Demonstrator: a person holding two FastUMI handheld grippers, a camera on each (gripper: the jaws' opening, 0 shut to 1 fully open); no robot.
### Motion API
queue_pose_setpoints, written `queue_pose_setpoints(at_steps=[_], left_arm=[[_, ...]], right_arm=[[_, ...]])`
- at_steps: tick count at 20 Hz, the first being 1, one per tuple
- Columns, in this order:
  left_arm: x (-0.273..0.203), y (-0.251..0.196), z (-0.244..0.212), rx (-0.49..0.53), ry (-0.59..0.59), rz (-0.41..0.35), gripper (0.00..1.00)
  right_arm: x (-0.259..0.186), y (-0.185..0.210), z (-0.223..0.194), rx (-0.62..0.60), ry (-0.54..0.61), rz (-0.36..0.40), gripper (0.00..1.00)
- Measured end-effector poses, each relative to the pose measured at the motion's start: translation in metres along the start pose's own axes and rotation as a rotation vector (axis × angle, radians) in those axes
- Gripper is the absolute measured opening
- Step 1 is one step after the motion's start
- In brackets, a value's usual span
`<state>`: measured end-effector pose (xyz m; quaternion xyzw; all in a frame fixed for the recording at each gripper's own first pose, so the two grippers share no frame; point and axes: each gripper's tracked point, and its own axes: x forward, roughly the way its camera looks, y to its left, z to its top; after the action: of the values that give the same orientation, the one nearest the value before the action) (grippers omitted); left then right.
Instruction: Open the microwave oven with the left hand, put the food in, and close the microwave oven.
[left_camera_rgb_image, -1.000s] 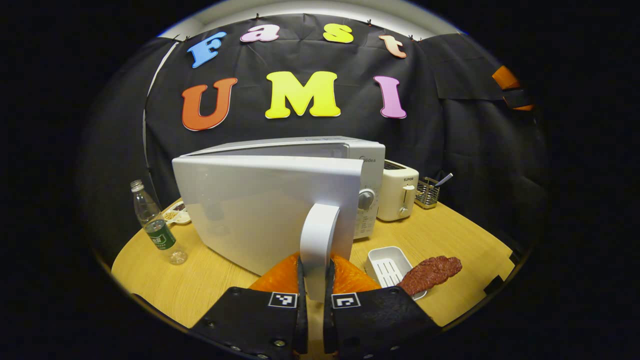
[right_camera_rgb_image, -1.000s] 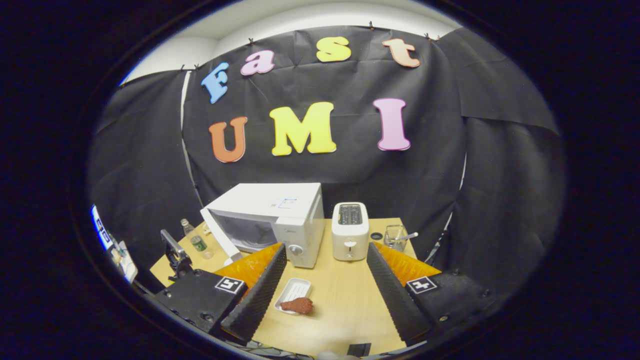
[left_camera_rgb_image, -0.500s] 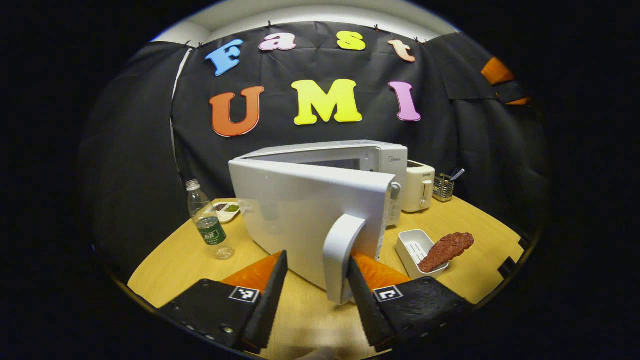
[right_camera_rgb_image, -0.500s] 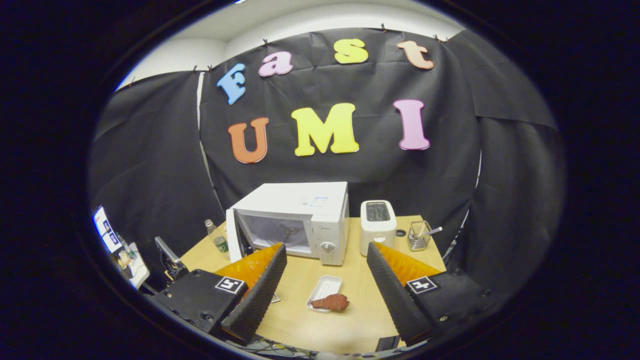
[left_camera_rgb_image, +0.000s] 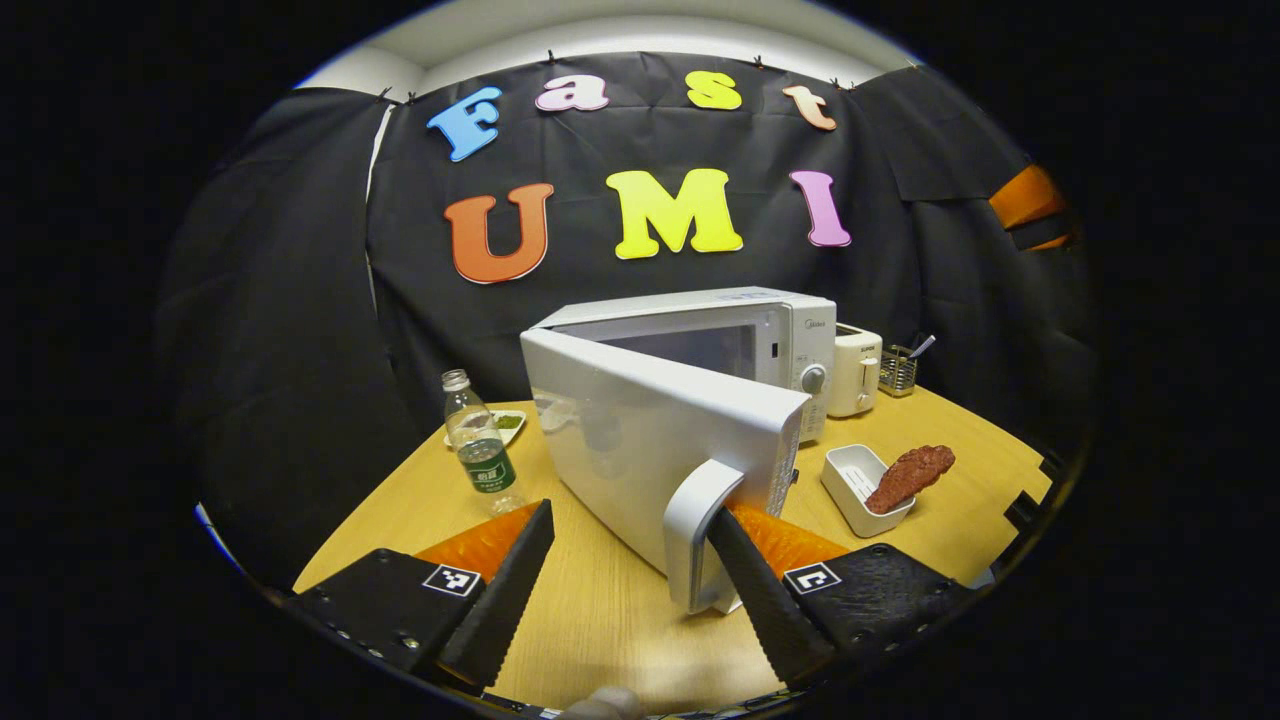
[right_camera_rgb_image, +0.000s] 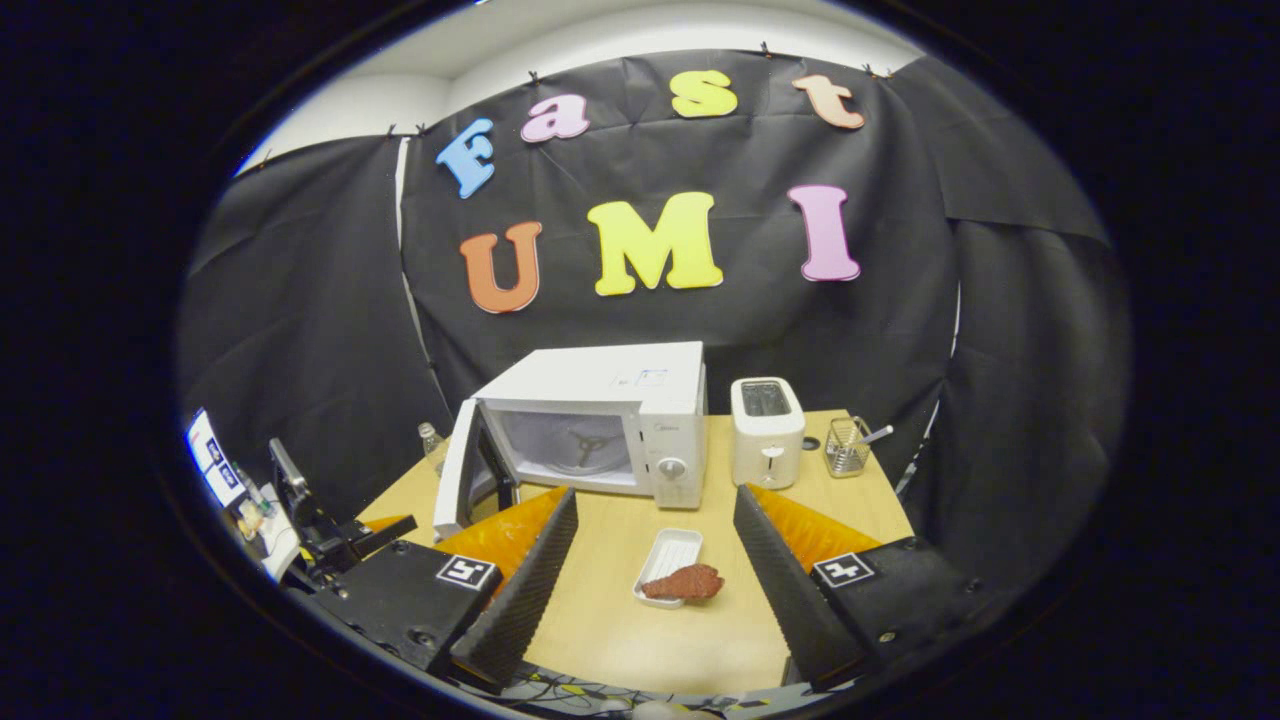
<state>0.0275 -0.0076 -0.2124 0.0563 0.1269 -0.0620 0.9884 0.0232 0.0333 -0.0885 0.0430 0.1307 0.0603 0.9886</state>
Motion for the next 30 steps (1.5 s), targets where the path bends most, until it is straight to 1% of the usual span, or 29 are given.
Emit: queue_pose_setpoints(at_steps=[1,2,5,6,7,10,12,14,16,17,18,19,20,21,22,23,24,25,26,27,28,29,30], left_arm=[[-0.006,0.010,-0.002,0.000,0.005,0.015,0.94],[-0.013,0.022,-0.006,-0.001,0.014,0.031,0.94],[-0.030,0.059,-0.017,0.012,0.039,0.096,0.94],[-0.036,0.073,-0.020,0.014,0.051,0.123,0.94],[-0.041,0.084,-0.023,0.013,0.060,0.150,0.94],[-0.057,0.116,-0.025,0.019,0.074,0.238,0.94],[-0.069,0.130,-0.022,0.011,0.077,0.285,0.94],[-0.078,0.132,-0.016,0.013,0.074,0.312,0.94],[-0.085,0.125,-0.008,0.024,0.073,0.324,0.94],[-0.087,0.120,-0.003,0.030,0.077,0.330,0.94],[-0.089,0.115,0.002,0.027,0.078,0.335,0.94],[-0.089,0.106,0.007,0.013,0.079,0.334,0.94],[-0.089,0.097,0.014,-0.004,0.078,0.333,0.94],[-0.086,0.086,0.020,-0.018,0.076,0.332,0.94],[-0.084,0.077,0.026,-0.027,0.074,0.333,0.94],[-0.082,0.069,0.032,-0.034,0.071,0.338,0.94],[-0.080,0.061,0.038,-0.035,0.071,0.341,0.94],[-0.077,0.054,0.044,-0.031,0.070,0.348,0.94],[-0.074,0.048,0.049,-0.027,0.072,0.353,0.94],[-0.071,0.042,0.054,-0.025,0.073,0.357,0.94],[-0.069,0.038,0.057,-0.022,0.076,0.364,0.94],[-0.067,0.033,0.059,-0.019,0.080,0.372,0.94],[-0.066,0.028,0.061,-0.017,0.080,0.377,0.94]], right_arm=[[0.002,0.002,-0.006,0.001,0.003,0.002,0.91],[0.004,0.002,-0.013,0.001,0.008,0.001,1.00],[0.015,-0.004,-0.036,0.004,0.035,-0.007,1.00],[0.020,-0.008,-0.047,0.017,0.049,-0.002,0.91],[0.025,-0.012,-0.056,0.030,0.063,0.003,1.00],[0.048,-0.029,-0.091,0.074,0.148,0.028,1.00],[0.064,-0.042,-0.112,0.131,0.198,0.052,1.00],[0.082,-0.051,-0.133,0.203,0.266,0.089,1.00],[0.104,-0.062,-0.154,0.274,0.337,0.117,0.99],[0.114,-0.064,-0.162,0.314,0.364,0.143,0.98],[0.122,-0.066,-0.169,0.350,0.393,0.169,0.87],[0.131,-0.070,-0.175,0.385,0.422,0.190,0.98],[0.141,-0.075,-0.179,0.437,0.445,0.206,0.83],[0.150,-0.075,-0.180,0.479,0.465,0.233,0.82],[0.157,-0.076,-0.185,0.521,0.494,0.250,0.90],[0.162,-0.079,-0.191,0.554,0.527,0.263,0.87],[0.166,-0.079,-0.198,0.585,0.565,0.279,0.81],[0.168,-0.076,-0.203,0.618,0.605,0.310,0.79],[0.170,-0.076,-0.205,0.643,0.629,0.327,0.72],[0.171,-0.071,-0.209,0.669,0.663,0.360,0.69],[0.170,-0.068,-0.210,0.688,0.687,0.387,0.48],[0.171,-0.066,-0.211,0.704,0.705,0.409,0.57],[0.171,-0.065,-0.214,0.712,0.727,0.424,0.31]])
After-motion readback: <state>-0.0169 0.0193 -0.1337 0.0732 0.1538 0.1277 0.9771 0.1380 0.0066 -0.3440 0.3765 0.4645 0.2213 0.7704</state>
